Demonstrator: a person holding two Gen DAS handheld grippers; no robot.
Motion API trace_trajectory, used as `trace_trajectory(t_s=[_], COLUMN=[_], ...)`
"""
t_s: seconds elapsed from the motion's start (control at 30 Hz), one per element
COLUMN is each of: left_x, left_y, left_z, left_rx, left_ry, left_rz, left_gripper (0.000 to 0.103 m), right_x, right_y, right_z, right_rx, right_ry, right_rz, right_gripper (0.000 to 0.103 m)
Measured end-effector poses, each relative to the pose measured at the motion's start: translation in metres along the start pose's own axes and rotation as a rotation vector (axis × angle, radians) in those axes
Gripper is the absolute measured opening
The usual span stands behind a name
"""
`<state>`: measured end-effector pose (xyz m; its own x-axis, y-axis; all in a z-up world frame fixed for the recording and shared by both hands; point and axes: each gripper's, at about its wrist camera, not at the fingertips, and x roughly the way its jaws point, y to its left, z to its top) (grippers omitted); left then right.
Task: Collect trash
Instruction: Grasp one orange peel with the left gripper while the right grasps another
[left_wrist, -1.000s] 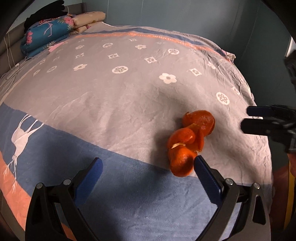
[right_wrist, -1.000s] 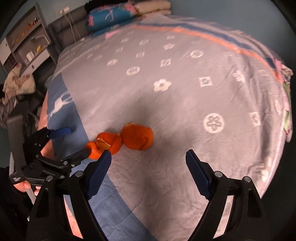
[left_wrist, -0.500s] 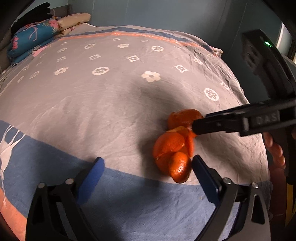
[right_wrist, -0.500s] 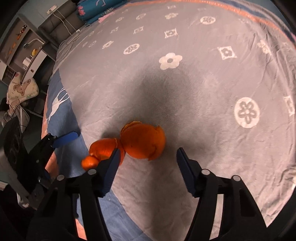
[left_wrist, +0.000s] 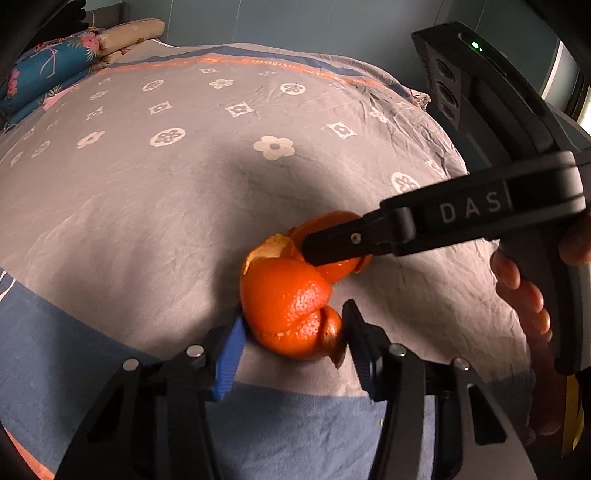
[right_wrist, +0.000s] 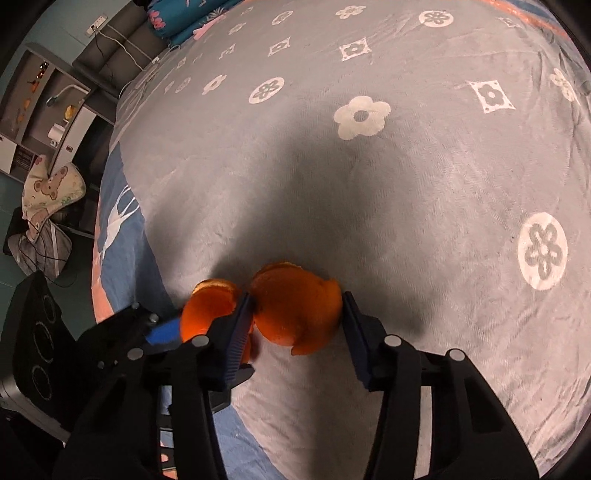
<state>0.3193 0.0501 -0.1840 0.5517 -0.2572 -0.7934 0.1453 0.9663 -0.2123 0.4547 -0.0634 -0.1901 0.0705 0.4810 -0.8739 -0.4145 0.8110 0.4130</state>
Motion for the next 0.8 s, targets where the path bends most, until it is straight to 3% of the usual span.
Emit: trace_trajectory(t_s=[0.27, 0.8], left_x=[-0.005, -0.047], left_y=[0.010, 0.012], left_z=[0.005, 0.010], left_rx=[-0.043, -0.029], left_ry=[-0.016, -0.075], left_rz=[-0.027, -0.023], left_gripper=[0.029, 0.021], right_x=[-0.002, -0.036], right_y=[-0.006, 0.017], right_z=[0.001, 0.002], right_rx=[0.040, 0.018], right_ry=[-0.009, -0.080], right_rz=[0.035, 0.008], right_gripper=[0.038, 0.037])
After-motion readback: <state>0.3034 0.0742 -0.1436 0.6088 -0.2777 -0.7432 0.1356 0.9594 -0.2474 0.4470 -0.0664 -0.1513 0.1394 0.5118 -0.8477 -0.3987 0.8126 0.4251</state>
